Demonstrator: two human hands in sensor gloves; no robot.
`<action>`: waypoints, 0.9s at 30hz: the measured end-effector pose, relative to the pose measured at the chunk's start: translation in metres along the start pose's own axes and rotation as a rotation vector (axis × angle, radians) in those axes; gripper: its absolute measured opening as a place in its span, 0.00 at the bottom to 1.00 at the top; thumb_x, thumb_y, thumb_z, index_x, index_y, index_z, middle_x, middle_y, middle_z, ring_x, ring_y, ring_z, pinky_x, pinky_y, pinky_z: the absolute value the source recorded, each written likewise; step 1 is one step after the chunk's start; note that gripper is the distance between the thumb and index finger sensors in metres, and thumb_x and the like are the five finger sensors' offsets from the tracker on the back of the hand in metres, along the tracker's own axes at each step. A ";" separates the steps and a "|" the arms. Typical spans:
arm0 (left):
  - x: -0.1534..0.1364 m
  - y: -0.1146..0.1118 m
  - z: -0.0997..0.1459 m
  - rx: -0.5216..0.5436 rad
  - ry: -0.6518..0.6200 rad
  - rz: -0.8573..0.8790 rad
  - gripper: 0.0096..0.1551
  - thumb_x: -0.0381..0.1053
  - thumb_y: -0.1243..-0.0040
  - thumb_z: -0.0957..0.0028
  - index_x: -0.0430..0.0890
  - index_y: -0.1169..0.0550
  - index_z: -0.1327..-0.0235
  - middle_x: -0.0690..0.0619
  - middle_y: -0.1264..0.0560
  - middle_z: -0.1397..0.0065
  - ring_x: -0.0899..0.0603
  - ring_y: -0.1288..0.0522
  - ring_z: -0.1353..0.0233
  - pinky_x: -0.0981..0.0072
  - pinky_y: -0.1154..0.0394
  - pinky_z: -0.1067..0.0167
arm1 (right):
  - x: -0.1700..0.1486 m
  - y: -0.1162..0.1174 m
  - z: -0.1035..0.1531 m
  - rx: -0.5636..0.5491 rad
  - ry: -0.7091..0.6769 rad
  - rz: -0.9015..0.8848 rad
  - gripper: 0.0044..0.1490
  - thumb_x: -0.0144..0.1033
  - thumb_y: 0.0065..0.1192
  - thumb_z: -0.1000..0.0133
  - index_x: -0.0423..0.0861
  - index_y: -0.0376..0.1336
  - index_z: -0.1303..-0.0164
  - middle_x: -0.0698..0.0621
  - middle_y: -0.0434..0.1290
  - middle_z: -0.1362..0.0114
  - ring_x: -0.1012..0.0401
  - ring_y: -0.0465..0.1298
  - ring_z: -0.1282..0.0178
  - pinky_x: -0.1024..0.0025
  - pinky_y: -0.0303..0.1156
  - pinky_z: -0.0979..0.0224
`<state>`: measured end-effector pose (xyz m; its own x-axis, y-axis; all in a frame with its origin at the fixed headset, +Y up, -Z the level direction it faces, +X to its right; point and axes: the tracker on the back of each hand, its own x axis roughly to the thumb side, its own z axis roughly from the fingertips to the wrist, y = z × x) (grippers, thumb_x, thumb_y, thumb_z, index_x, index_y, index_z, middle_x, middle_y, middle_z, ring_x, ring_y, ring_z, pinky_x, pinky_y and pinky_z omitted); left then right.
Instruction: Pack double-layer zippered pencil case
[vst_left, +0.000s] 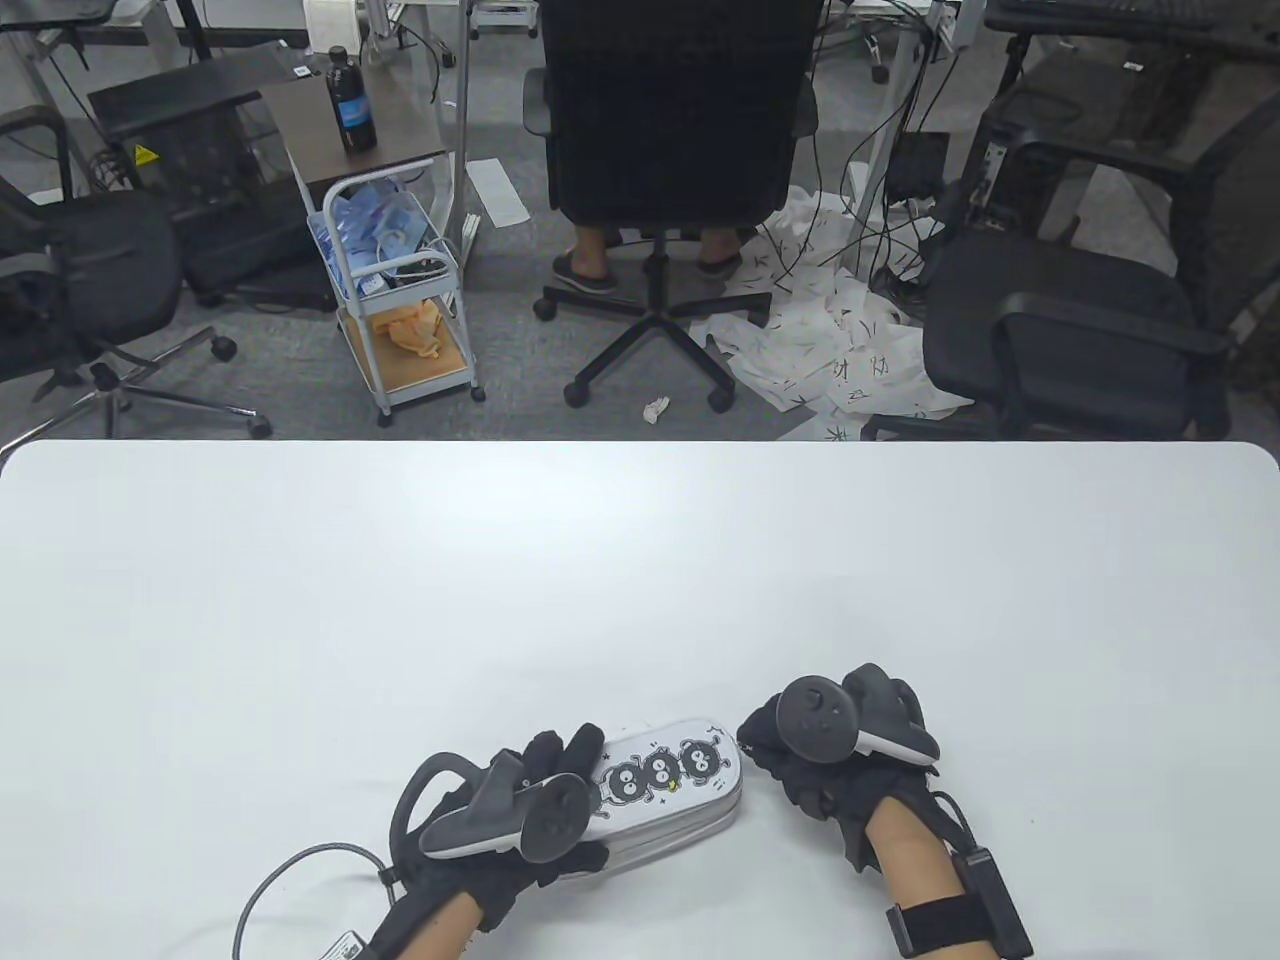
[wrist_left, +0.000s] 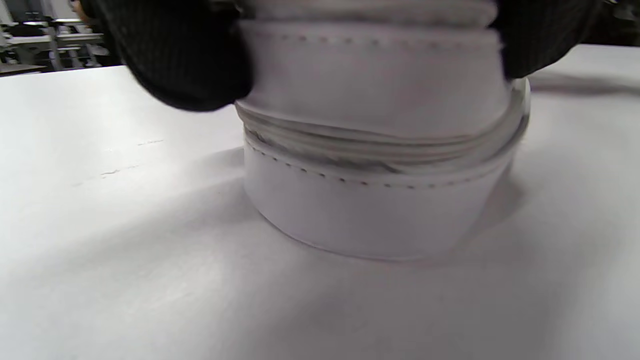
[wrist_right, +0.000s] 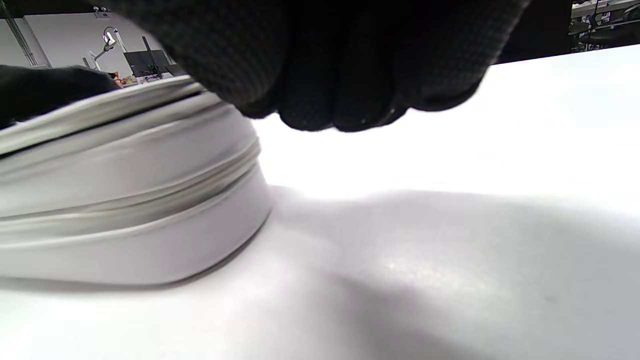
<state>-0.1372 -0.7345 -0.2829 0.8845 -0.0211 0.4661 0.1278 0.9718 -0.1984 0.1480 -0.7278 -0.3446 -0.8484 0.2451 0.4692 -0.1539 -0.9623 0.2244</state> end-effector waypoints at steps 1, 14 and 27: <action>0.000 0.000 0.001 0.021 0.028 0.032 0.63 0.79 0.39 0.48 0.45 0.46 0.12 0.32 0.32 0.20 0.31 0.20 0.38 0.61 0.14 0.56 | 0.001 -0.001 0.000 0.003 0.008 0.001 0.24 0.38 0.59 0.47 0.48 0.68 0.41 0.50 0.75 0.39 0.54 0.75 0.42 0.61 0.75 0.41; 0.007 0.003 -0.001 -0.011 -0.021 0.226 0.60 0.77 0.53 0.41 0.39 0.52 0.10 0.25 0.44 0.18 0.27 0.21 0.44 0.65 0.15 0.64 | 0.061 0.020 -0.015 -0.001 -0.078 -0.156 0.24 0.43 0.60 0.44 0.42 0.67 0.43 0.49 0.77 0.40 0.54 0.79 0.44 0.64 0.79 0.43; -0.002 0.016 -0.020 -0.129 -0.150 -0.183 0.53 0.37 0.33 0.40 0.62 0.55 0.18 0.43 0.52 0.13 0.31 0.41 0.18 0.35 0.37 0.25 | 0.050 0.035 -0.021 0.125 -0.104 -0.301 0.25 0.35 0.56 0.44 0.41 0.61 0.38 0.37 0.67 0.24 0.44 0.72 0.29 0.54 0.76 0.34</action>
<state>-0.1278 -0.7234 -0.3047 0.7660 -0.1493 0.6253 0.3442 0.9168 -0.2027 0.0897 -0.7514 -0.3318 -0.7174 0.5327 0.4489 -0.3209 -0.8247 0.4657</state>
